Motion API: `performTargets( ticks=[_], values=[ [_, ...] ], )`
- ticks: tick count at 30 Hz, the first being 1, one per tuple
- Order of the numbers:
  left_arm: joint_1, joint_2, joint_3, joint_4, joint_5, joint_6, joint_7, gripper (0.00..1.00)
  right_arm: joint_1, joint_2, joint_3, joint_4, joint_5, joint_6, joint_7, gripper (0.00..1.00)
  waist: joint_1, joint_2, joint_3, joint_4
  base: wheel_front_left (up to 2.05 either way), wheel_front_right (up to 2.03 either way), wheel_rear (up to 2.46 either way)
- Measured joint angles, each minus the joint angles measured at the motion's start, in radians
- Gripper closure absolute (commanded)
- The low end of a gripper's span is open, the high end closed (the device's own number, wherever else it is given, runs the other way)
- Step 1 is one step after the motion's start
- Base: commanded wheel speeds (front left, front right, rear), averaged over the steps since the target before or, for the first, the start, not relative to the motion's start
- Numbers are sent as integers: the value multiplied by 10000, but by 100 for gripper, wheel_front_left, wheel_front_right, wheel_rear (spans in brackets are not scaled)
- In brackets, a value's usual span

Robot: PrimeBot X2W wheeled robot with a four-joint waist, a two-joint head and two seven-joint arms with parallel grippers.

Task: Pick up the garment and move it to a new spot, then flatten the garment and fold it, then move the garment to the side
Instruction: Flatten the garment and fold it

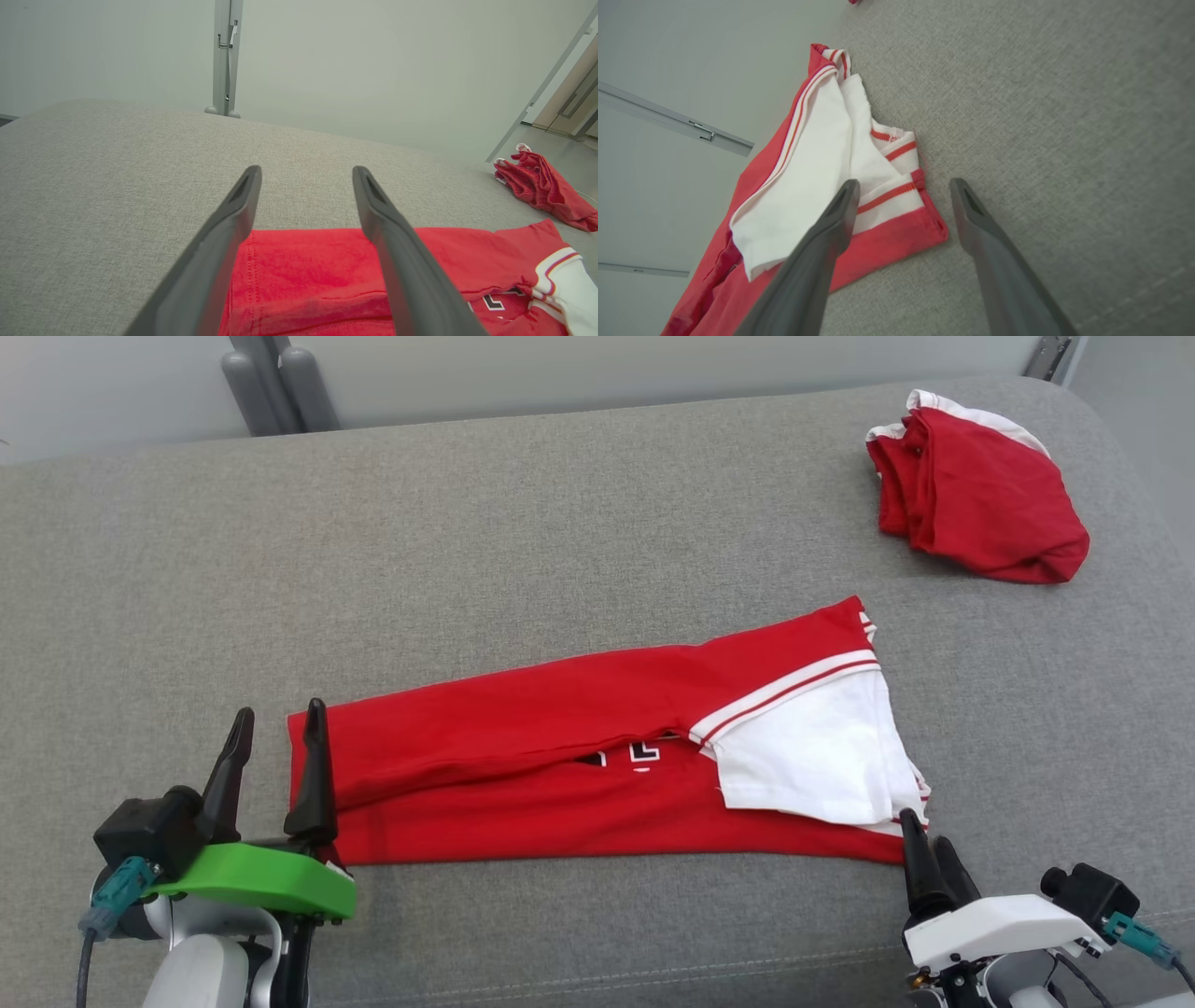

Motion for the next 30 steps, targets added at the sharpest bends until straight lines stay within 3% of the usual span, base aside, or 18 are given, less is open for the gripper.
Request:
performTargets(
  ticks=[14,30],
  values=[
    [16,-58,40,144,150,-104,0,0,-265,84,180,554,545,441,0,0,0,0,-172,94,0,0,0],
    [51,-107,165,186,426,-221,0,0,-388,77,140,1045,639,527,31,0,0,0,-155,106,0,0,0]
  ],
)
